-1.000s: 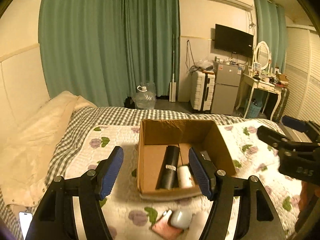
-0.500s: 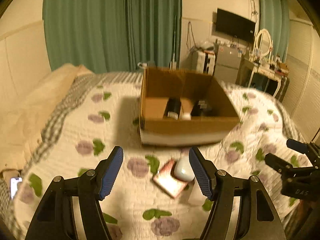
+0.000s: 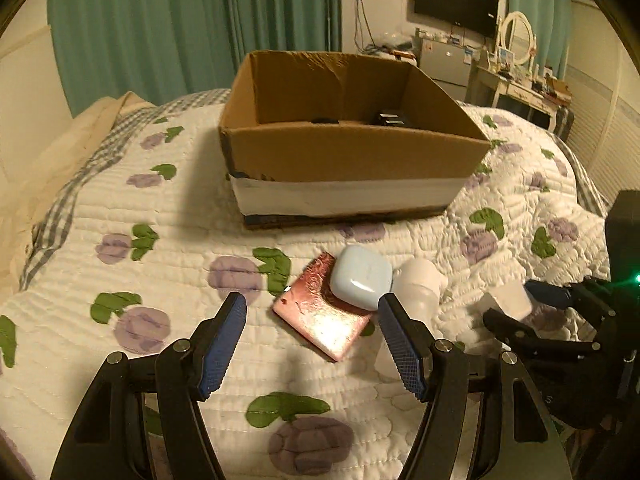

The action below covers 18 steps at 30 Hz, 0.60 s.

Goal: Organize rigid objects
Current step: 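Grasp the white cylindrical device with the left tool while the right tool grasps a white charger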

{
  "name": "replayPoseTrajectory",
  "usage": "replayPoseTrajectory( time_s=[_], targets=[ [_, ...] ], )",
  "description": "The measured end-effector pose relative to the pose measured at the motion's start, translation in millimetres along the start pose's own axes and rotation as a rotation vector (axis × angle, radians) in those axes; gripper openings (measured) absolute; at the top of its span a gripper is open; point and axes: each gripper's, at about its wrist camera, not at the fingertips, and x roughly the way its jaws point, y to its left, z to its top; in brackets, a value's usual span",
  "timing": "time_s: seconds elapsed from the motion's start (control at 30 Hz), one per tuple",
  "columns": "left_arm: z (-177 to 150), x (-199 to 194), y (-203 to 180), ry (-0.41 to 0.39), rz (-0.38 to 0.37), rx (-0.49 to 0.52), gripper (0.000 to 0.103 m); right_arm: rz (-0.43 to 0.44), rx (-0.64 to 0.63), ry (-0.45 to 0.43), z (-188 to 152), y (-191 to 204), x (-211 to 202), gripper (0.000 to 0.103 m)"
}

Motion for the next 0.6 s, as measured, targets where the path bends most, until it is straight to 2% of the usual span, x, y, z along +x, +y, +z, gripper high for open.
replayPoseTrajectory(
  time_s=[0.1,0.23,0.4,0.6],
  targets=[
    [-2,1,-6,0.005,-0.015,0.014,0.071,-0.001,-0.005,-0.014,0,2,-5,0.054],
    [-2,2,-13,0.010,-0.035,0.028,0.071,0.026,0.035,-0.071,3,-6,-23,0.054],
    [0,12,-33,0.042,-0.082,0.058,0.071,0.017,0.070,-0.129,11,-21,-42,0.054],
    [-2,39,-64,0.100,-0.101,0.132,0.069,0.032,0.124,-0.130,14,-38,-43,0.054]
  ],
)
